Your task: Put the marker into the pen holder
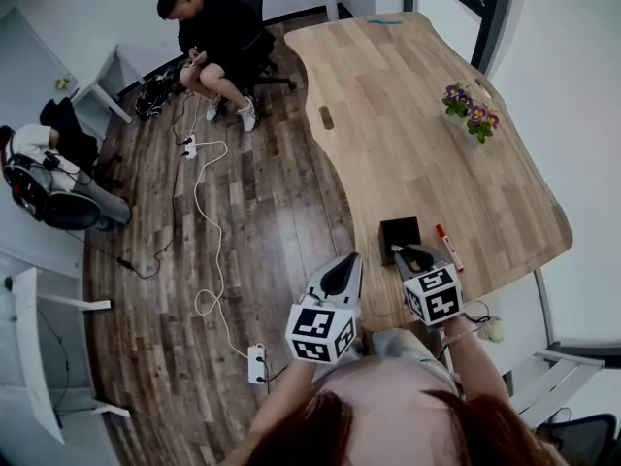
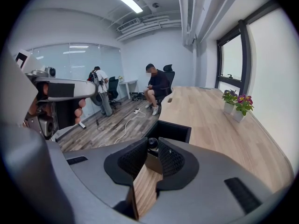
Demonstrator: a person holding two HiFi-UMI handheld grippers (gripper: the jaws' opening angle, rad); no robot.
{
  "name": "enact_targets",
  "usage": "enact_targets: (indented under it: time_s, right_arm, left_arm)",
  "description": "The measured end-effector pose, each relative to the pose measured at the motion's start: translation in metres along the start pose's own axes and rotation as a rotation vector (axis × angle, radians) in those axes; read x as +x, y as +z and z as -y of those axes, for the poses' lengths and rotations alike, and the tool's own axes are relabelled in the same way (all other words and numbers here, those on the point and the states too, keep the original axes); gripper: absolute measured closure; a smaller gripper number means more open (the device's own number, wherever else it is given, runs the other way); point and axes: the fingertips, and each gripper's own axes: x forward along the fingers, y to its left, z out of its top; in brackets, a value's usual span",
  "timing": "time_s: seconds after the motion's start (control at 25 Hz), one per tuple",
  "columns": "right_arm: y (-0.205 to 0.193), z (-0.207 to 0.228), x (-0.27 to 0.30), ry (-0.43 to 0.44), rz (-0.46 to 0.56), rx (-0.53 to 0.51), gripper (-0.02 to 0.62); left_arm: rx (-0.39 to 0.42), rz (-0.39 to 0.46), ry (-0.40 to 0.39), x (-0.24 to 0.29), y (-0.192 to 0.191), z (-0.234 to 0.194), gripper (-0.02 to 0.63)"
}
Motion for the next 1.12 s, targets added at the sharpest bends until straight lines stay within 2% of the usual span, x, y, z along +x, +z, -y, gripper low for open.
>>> enact_targets:
  time_s: [0.56,0.96,1.12]
  right_arm:
    - [-0.002,-0.001,-0.001,0.007,0.013,-0.001,0.503]
    - [0.006,0.004,-0.021,-0.011,0.07,0.007,0.504]
    - [0.003,0.01,-0.03,-0.038,0.086,0.015,0.524]
  left_arm:
    - [0.002,0.002,0.016,-0.006,-0.002,0.002,0.606]
    - [0.015,0.008,-0.016,-0.002,0.003,0.016,0.606]
    - [0.017,0.012,-0.033,0.002,0.004,0.022,0.606]
